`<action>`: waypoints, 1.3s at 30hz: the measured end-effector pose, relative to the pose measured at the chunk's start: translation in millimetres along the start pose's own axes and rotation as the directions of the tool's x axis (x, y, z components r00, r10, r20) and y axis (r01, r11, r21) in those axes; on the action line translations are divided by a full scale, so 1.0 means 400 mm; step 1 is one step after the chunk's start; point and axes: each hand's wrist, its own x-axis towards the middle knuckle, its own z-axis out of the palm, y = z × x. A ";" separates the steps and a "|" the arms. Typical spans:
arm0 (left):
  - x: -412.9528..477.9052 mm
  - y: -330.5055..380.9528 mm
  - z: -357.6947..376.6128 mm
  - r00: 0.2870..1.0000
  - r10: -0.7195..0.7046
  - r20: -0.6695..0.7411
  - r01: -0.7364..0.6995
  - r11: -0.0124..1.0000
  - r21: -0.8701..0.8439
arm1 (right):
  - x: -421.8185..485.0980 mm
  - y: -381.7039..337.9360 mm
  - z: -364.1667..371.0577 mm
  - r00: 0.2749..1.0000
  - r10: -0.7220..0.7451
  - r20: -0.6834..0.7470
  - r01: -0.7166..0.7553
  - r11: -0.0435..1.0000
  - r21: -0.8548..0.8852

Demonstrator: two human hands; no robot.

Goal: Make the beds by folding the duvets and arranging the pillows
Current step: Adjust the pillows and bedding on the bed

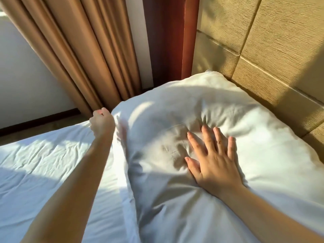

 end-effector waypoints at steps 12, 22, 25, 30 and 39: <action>-0.787 -0.030 -0.181 0.597 0.217 0.772 -0.606 0.753 0.257 | -0.130 0.149 -0.207 0.986 -0.025 0.163 -0.001 0.988 0.157; -1.141 -0.195 -0.352 0.176 0.439 0.881 -0.982 0.139 0.127 | -0.747 0.522 -0.178 0.300 0.732 0.612 -0.908 0.415 -0.051; -1.066 -0.076 -0.342 0.181 0.679 0.711 -0.980 0.189 0.069 | -0.656 0.490 -0.296 0.472 0.740 0.478 -0.835 0.549 -0.026; -0.927 0.139 -0.232 0.568 0.648 0.508 -0.815 0.527 0.239 | -0.410 0.269 -0.403 0.947 0.320 0.006 -0.304 0.892 0.334; -1.128 -0.159 -0.230 0.444 0.582 0.682 -0.895 0.330 0.301 | -0.609 0.303 -0.215 0.821 0.407 0.400 -0.520 0.822 0.233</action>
